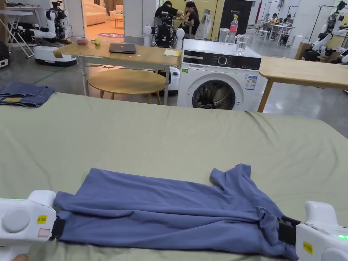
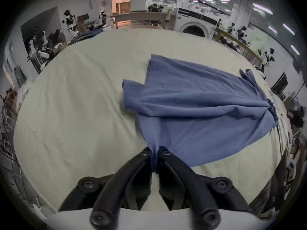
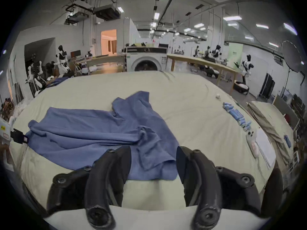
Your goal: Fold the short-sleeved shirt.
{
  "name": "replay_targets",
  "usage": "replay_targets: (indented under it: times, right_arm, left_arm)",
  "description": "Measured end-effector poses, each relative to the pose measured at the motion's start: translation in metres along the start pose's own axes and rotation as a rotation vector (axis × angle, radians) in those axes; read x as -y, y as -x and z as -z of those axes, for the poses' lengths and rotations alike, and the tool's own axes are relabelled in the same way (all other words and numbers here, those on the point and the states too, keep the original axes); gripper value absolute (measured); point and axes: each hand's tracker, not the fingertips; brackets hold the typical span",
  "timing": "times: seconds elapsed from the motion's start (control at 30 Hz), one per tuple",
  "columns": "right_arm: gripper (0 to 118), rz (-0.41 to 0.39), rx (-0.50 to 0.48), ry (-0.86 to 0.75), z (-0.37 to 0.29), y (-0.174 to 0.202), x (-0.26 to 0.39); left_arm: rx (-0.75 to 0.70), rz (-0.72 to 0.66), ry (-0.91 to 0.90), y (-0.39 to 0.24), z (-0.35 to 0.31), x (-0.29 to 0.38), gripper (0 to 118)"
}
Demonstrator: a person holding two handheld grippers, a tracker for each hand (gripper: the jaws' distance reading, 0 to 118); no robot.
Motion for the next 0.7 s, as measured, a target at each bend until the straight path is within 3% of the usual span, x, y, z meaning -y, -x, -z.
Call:
replay_targets:
  times: [0.17, 0.33, 0.4, 0.43, 0.5, 0.57, 0.6, 0.7]
  right_arm:
    - [59, 0.0, -0.07, 0.117, 0.029, -0.016, -0.006]
    - [56, -0.018, -0.067, 0.314, 0.075, -0.009, 0.014]
    - [46, -0.01, -0.102, 0.392, 0.087, -0.01, 0.029]
    - [41, 0.002, -0.09, 0.344, 0.083, -0.011, 0.031]
    - [12, 0.019, -0.114, 0.309, 0.075, -0.012, 0.03]
    - [8, -0.004, -0.116, 0.309, 0.073, -0.006, 0.033]
    - [7, -0.055, -0.103, 0.293, 0.066, -0.003, 0.032]
    - [6, -0.044, -0.104, 0.263, 0.054, -0.004, 0.027]
  left_arm:
    - [0.015, -0.012, -0.024, -0.001, -0.014, 0.003, 0]
    - [0.021, -0.017, -0.004, -0.001, -0.01, 0.009, 0]
    - [0.022, -0.02, 0.003, 0.0, -0.007, 0.012, 0]
    - [0.023, -0.022, 0.008, 0.0, -0.007, 0.013, 0]
    - [0.025, -0.025, 0.01, 0.002, -0.004, 0.015, 0]
    - [0.025, -0.026, 0.012, 0.0, -0.003, 0.017, 0]
    - [0.023, -0.023, 0.012, 0.0, -0.003, 0.017, 0]
    - [0.027, -0.024, 0.0, 0.001, -0.009, 0.016, 0]
